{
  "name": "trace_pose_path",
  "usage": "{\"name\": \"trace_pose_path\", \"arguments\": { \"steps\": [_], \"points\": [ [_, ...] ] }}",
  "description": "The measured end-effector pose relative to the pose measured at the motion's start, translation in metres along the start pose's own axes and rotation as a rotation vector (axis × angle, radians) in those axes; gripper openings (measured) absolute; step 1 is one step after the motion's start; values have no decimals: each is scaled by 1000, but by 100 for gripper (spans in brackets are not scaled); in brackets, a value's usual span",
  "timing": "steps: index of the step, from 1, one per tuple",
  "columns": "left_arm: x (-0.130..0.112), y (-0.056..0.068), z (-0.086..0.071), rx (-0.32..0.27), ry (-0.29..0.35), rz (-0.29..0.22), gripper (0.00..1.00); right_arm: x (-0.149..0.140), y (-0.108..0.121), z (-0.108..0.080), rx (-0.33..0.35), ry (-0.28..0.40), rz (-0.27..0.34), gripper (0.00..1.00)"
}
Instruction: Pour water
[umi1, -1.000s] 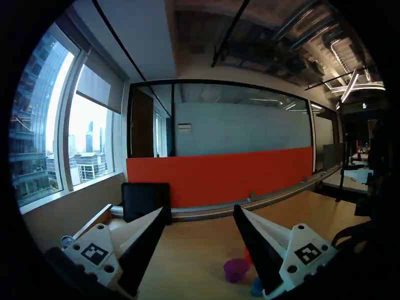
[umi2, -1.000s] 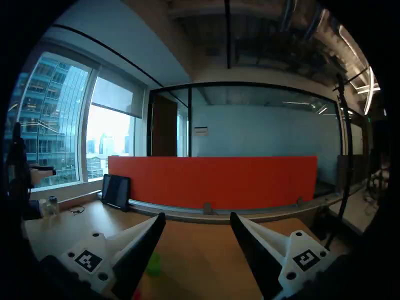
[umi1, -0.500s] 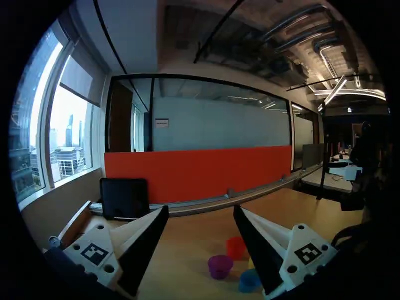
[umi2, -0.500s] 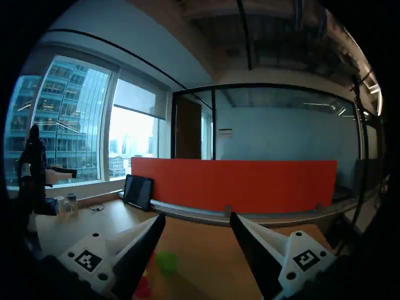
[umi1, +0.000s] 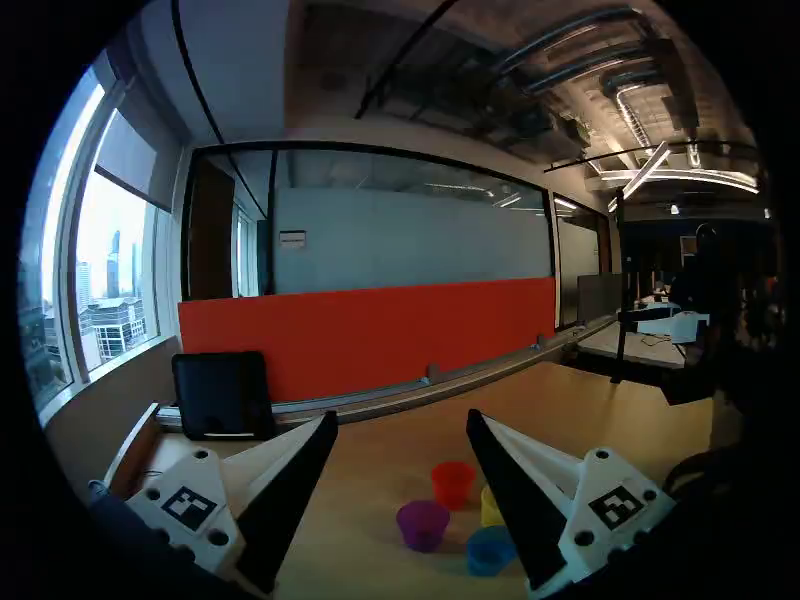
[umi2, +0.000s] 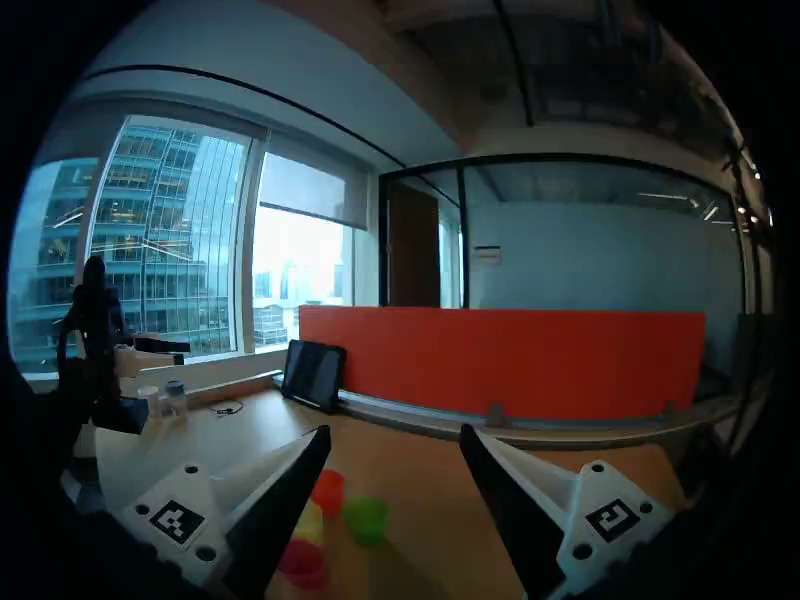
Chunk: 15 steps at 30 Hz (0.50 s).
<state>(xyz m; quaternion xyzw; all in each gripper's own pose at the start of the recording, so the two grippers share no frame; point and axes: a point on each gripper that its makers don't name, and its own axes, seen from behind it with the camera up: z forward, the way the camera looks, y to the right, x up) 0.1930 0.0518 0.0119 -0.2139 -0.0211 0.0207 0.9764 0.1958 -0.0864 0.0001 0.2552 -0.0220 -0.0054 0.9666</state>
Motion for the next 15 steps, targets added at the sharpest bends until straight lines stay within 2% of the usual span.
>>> {"name": "trace_pose_path", "arguments": {
  "steps": [8, 15],
  "points": [
    [-13, 10, 4, -56, -36, 21, 96, -7, -8, 1, 44, -45, -17, 100],
    [-28, 23, 6, -110, -75, 18, 96, -17, -15, 0, 85, -84, -13, 100]
  ]
}}
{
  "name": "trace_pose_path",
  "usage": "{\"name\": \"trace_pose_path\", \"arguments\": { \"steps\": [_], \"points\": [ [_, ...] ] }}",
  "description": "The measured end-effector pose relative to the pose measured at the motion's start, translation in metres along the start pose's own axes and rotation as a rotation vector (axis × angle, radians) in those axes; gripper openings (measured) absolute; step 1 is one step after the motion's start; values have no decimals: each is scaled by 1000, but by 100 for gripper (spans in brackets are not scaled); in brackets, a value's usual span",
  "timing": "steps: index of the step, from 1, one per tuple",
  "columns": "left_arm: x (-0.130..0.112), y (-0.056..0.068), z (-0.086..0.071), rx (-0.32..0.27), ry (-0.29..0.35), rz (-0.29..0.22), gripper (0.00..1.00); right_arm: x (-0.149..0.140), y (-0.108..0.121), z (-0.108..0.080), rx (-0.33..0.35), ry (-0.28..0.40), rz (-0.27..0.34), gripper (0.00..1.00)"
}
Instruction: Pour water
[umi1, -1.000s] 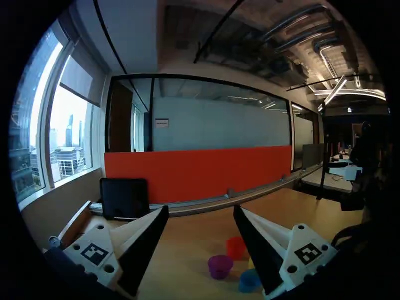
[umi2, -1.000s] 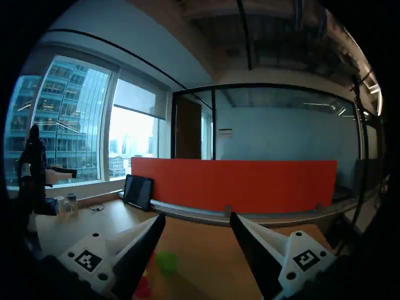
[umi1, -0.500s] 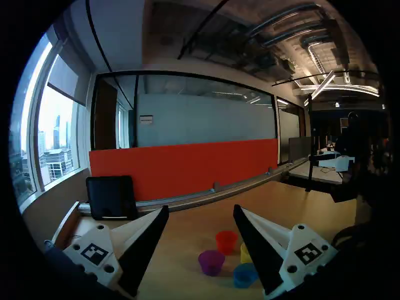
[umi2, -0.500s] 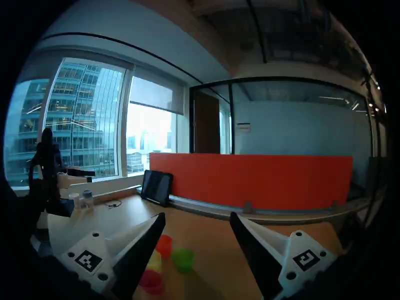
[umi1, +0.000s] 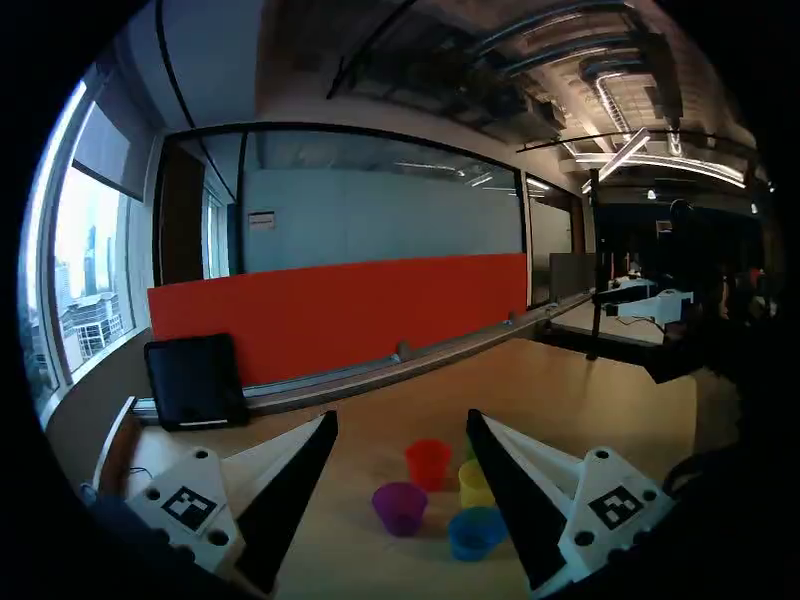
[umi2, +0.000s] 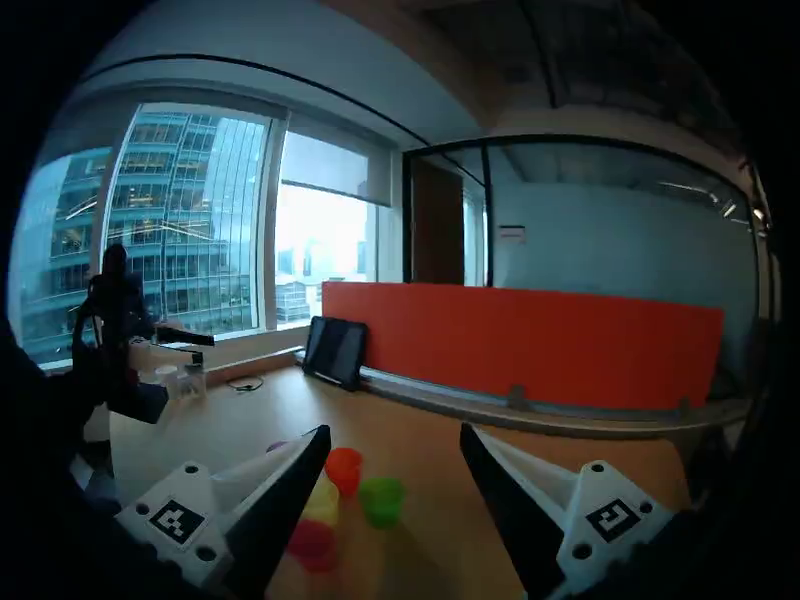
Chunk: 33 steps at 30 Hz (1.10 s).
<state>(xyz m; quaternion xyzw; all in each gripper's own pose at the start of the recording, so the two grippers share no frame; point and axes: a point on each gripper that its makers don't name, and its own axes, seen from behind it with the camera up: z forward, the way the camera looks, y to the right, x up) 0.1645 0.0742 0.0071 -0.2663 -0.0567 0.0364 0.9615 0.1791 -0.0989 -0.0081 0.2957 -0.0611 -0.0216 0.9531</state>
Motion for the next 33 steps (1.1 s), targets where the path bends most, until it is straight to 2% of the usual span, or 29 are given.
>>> {"name": "trace_pose_path", "arguments": {
  "steps": [8, 19, 33],
  "points": [
    [-23, 11, 6, -40, -48, 10, 96, -20, -7, 2, 43, -52, 0, 100],
    [-53, 25, 18, -90, -115, 17, 96, -47, -17, 5, 100, -122, -33, 100],
    [-92, 42, 27, -140, -203, 31, 96, -75, -17, 14, 125, -199, -41, 100]
  ]
}}
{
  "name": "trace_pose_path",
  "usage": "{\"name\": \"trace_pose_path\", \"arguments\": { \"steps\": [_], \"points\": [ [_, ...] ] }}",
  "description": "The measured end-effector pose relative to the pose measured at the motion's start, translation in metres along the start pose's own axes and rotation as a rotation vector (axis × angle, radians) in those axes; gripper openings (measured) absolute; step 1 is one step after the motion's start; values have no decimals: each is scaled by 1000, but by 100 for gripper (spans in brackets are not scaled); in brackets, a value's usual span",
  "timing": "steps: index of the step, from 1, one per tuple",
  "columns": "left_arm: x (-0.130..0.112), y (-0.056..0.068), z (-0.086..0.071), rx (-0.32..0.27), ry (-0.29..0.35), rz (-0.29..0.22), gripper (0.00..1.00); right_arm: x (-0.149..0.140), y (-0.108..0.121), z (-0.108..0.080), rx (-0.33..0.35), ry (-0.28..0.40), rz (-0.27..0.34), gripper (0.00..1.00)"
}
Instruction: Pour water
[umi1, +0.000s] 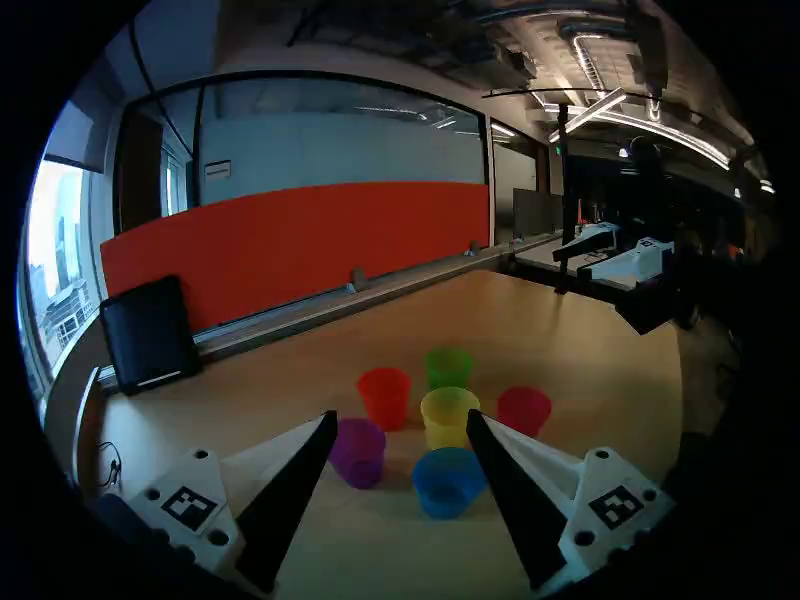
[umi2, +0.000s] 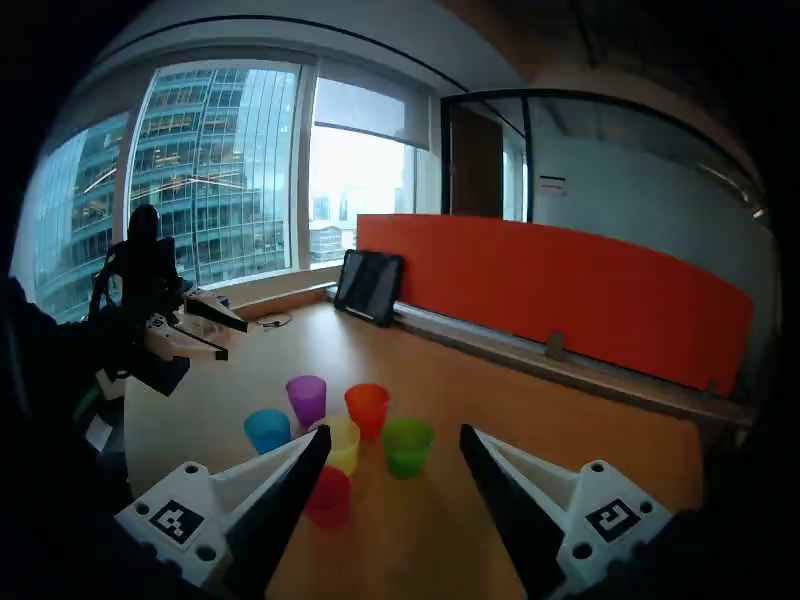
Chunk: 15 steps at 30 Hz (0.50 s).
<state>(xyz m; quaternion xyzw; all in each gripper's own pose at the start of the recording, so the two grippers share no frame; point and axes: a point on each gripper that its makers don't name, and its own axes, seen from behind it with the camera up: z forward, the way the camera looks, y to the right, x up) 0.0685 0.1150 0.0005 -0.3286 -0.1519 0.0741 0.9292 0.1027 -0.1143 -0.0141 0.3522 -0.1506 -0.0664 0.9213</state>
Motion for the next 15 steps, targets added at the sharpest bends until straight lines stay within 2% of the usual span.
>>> {"name": "trace_pose_path", "arguments": {
  "steps": [6, 15],
  "points": [
    [-14, 5, 4, -21, -29, -3, 96, -10, 1, 2, 2, -26, -3, 100],
    [-31, 17, 9, -57, -73, 22, 96, -16, 5, 7, 6, -49, -1, 100]
  ]
}}
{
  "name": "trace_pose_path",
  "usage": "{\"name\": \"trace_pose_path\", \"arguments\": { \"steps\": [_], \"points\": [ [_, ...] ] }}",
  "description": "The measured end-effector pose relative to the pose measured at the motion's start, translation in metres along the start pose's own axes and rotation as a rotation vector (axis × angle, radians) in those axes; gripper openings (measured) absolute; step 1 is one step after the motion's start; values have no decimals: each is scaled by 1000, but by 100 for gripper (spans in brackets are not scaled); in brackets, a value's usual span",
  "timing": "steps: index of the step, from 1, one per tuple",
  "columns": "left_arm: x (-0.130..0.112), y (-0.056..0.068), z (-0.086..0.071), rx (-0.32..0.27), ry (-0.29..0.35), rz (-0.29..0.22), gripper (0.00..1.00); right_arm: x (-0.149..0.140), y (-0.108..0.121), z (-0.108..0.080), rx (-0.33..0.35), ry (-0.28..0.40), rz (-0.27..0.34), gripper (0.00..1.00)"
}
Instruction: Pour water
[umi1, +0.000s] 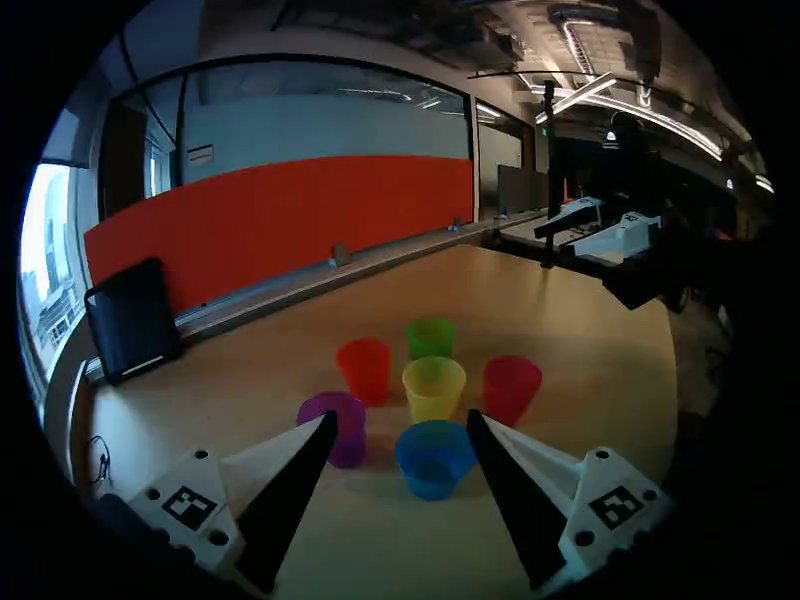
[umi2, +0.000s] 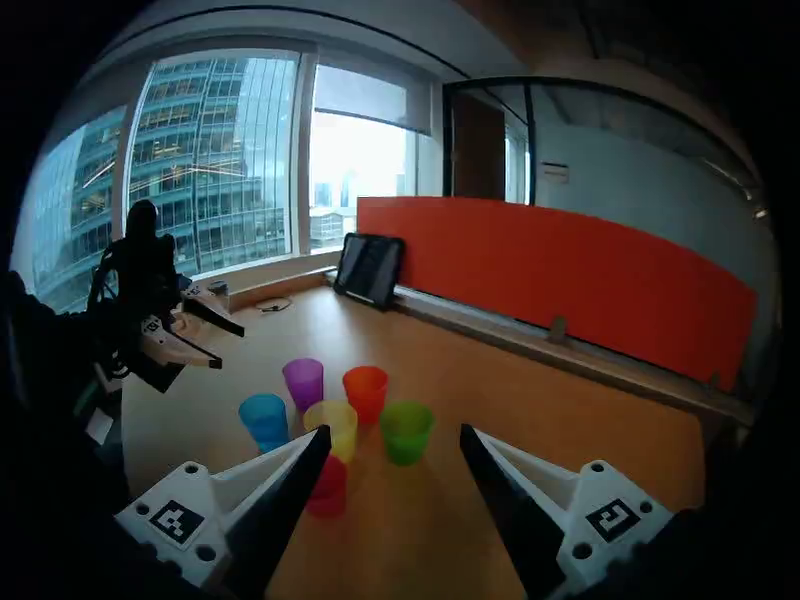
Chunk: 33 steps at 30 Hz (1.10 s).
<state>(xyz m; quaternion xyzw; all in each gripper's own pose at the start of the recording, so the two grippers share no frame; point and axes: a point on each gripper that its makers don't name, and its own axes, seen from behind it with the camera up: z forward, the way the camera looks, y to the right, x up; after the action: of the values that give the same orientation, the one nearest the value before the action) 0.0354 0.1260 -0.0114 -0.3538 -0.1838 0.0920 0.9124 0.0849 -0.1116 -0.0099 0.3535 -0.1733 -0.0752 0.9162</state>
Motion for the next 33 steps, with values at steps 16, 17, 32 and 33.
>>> {"name": "trace_pose_path", "arguments": {
  "steps": [16, 17, 32, 33],
  "points": [
    [-43, 23, 21, -68, -100, 27, 96, -14, 14, 23, 11, -64, -32, 100],
    [-46, 24, 23, -70, -106, 28, 96, -15, 15, 25, 13, -67, -33, 100],
    [-77, 29, 41, -111, -185, 22, 96, -25, 27, 51, 25, -107, -28, 100],
    [-79, 30, 43, -112, -190, 21, 96, -26, 27, 52, 26, -110, -28, 100]
  ]
}}
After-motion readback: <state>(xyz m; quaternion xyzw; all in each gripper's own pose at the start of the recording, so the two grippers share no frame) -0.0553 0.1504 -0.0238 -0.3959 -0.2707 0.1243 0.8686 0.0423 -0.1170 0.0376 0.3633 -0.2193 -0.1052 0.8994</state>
